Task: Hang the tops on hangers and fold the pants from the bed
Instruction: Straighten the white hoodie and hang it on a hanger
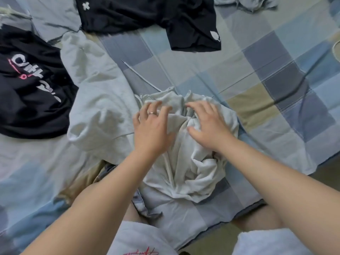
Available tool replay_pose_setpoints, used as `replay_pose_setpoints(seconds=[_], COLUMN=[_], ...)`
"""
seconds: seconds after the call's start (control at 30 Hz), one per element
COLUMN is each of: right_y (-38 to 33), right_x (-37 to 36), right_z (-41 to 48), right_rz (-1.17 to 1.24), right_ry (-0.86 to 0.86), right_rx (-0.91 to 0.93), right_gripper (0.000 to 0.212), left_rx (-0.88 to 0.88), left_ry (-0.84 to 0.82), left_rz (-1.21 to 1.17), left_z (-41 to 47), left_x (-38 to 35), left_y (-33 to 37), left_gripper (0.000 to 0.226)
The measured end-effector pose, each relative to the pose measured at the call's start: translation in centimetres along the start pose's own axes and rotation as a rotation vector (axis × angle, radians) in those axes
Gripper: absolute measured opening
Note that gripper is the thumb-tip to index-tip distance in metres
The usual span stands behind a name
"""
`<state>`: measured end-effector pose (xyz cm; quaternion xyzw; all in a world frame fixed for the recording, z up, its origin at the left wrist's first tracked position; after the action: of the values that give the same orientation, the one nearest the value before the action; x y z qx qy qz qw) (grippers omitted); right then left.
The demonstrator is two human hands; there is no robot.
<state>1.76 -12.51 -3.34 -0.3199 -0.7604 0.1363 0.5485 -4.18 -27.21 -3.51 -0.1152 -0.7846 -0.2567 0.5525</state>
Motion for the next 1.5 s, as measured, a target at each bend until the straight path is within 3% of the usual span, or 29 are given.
replay_pose_setpoints(seconds=[0.07, 0.17, 0.23, 0.37, 0.5, 0.67, 0.9, 1.03, 1.2, 1.27, 1.33, 1.4, 1.5], right_y=[0.3, 2.0, 2.7, 2.6, 3.9, 6.8, 8.9, 7.5, 3.7, 1.5, -0.6, -2.3, -5.5], right_x=[-4.1, -7.8, -8.6, -9.2, -7.2, -0.7, 13.3, 21.1, 28.8, 30.5, 32.1, 33.6, 36.1], right_z=[1.1, 0.5, -0.1, -1.4, -5.6, -13.2, -22.9, -25.7, -27.0, -26.9, -26.6, -26.1, -25.8], right_rz=[-0.071, -0.267, -0.335, -0.352, -0.188, -0.033, -0.031, 0.017, 0.104, 0.076, -0.006, -0.079, -0.091], right_ry=[-0.252, -0.402, -0.387, -0.368, -0.294, -0.232, -0.213, -0.168, -0.23, -0.317, -0.356, -0.319, -0.185], right_rx=[-0.154, -0.312, -0.332, -0.206, -0.123, -0.166, -0.153, -0.134, -0.069, -0.014, 0.034, 0.048, 0.052], right_gripper=[0.082, 0.07, 0.052, 0.01, 0.003, 0.013, 0.009, 0.013, 0.036, 0.032, 0.015, 0.028, 0.013], left_rx=[0.123, 0.142, 0.111, 0.118, 0.267, 0.431, 0.426, 0.406, 0.417, 0.397, 0.346, 0.312, 0.261], left_ry=[-0.19, -0.275, -0.266, -0.236, -0.263, -0.292, -0.359, -0.254, 0.098, 0.186, 0.277, 0.365, 0.391], left_rz=[0.078, 0.103, 0.089, 0.031, -0.079, -0.26, -0.449, -0.55, -0.628, -0.68, -0.717, -0.759, -0.792], left_z=[0.9, 0.4, -0.5, -2.8, -7.9, -14.5, -18.5, -18.4, -18.1, -17.5, -17.0, -17.3, -17.9], left_x=[-2.1, -4.3, -5.0, -5.8, -5.9, -2.7, 5.2, 10.5, 21.0, 25.2, 29.4, 32.9, 36.0], left_y=[-3.0, -5.3, -5.0, -4.0, -2.3, 4.8, 17.8, 22.3, 22.1, 21.5, 21.1, 20.0, 17.7], left_gripper=[0.067, 0.037, 0.028, 0.014, 0.023, 0.028, 0.035, 0.036, 0.029, 0.021, 0.019, 0.025, 0.02])
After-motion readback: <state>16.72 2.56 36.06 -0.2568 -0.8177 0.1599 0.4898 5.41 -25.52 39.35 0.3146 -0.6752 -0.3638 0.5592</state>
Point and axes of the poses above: each hand's wrist, its own z-axis towards the middle knuckle, its own x-axis out of the back of the hand, y = z × x, the point moved 9 cm from there along z, towards the middle knuckle, and after that the axes turned 4 degrees about -y, right-handed, at the moved point
